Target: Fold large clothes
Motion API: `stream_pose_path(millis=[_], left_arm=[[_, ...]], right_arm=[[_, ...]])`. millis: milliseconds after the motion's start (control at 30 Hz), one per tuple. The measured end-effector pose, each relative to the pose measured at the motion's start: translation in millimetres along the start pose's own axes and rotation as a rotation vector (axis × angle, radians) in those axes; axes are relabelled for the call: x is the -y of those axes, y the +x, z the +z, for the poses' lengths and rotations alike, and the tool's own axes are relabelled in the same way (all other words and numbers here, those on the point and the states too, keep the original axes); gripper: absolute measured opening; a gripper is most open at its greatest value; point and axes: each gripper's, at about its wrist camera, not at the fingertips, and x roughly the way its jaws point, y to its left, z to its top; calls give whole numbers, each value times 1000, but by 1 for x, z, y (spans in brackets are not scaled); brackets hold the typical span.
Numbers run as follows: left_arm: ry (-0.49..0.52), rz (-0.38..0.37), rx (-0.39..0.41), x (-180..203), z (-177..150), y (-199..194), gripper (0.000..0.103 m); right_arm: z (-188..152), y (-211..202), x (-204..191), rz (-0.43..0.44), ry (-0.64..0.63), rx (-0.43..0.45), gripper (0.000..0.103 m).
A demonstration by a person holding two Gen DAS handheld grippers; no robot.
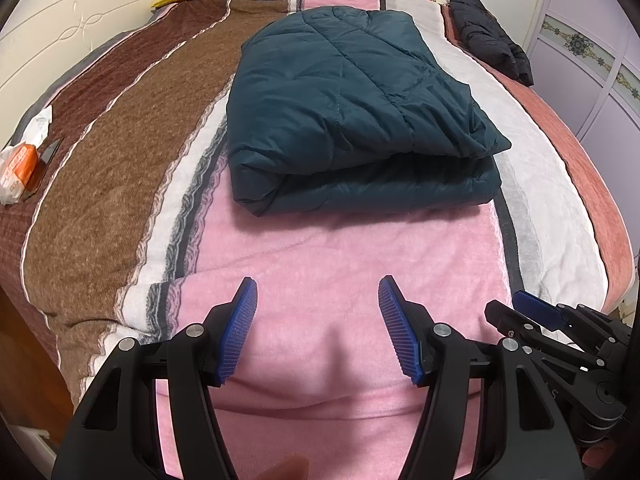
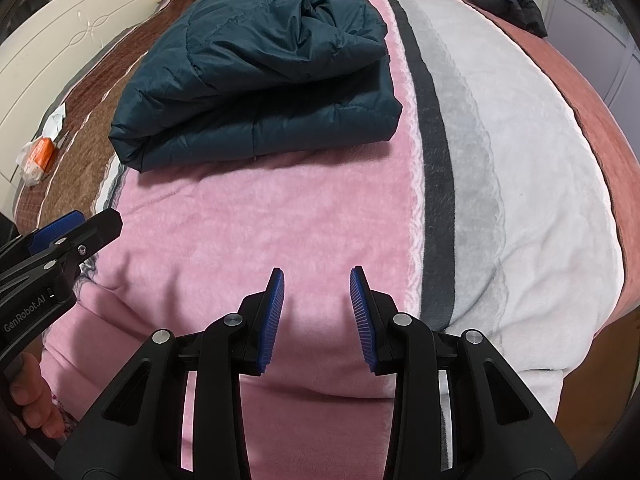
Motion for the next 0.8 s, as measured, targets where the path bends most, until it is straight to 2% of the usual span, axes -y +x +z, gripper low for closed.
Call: stream_pose_path(millis=[800], left_arm=[[0, 2, -1, -1, 0, -1, 59]], right_arm=[[-1, 0, 0, 3, 0, -3, 35]])
